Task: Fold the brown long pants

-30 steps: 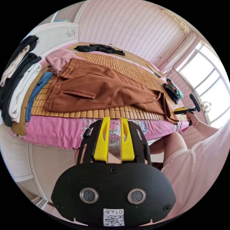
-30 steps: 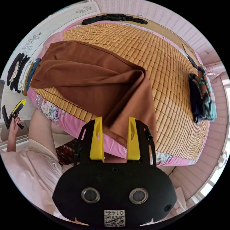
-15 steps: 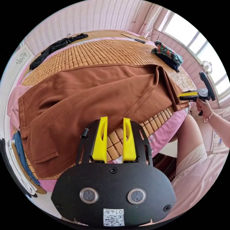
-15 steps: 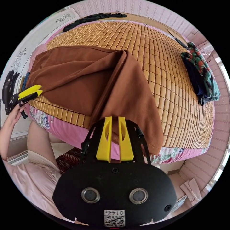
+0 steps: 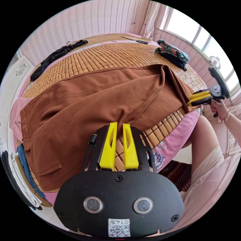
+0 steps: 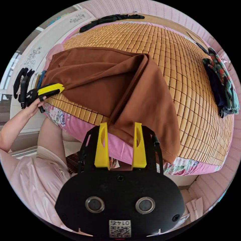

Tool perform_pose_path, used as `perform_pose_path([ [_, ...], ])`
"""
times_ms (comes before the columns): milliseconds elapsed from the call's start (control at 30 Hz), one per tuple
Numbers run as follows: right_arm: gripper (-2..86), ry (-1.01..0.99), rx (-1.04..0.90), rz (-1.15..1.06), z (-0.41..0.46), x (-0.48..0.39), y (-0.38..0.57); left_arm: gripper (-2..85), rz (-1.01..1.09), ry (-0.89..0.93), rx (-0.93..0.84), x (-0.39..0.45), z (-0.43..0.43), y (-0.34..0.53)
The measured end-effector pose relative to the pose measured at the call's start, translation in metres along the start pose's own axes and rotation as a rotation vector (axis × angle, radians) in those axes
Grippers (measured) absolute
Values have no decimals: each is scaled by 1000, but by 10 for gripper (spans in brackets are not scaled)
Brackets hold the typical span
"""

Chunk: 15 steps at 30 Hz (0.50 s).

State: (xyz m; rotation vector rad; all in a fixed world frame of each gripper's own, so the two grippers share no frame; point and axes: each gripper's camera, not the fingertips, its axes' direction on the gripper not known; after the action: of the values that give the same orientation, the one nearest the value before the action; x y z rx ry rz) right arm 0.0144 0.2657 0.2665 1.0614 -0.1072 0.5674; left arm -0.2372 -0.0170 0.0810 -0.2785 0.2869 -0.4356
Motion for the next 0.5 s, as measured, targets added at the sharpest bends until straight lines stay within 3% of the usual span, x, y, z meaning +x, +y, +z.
perform_pose_path([
  [133, 29, 12, 51, -9, -26, 22, -4, 56, 9, -20, -8, 3, -9, -6],
  [233, 27, 288, 104, 44, -69, 77, -15, 60, 7, 26, 10, 3, -27, -13],
  [300, 30, 356, 152, 160, -100, 129, -22, 60, 35, 60, 100, 3, -47, -12],
  [400, 51, 282, 214, 422, -128, 200, -21, 66, 55, 72, 168, 0, -64, -7],
  [500, 102, 124, 307, 395, -125, 187, -14, 84, 33, 71, 85, -5, -55, -6],
])
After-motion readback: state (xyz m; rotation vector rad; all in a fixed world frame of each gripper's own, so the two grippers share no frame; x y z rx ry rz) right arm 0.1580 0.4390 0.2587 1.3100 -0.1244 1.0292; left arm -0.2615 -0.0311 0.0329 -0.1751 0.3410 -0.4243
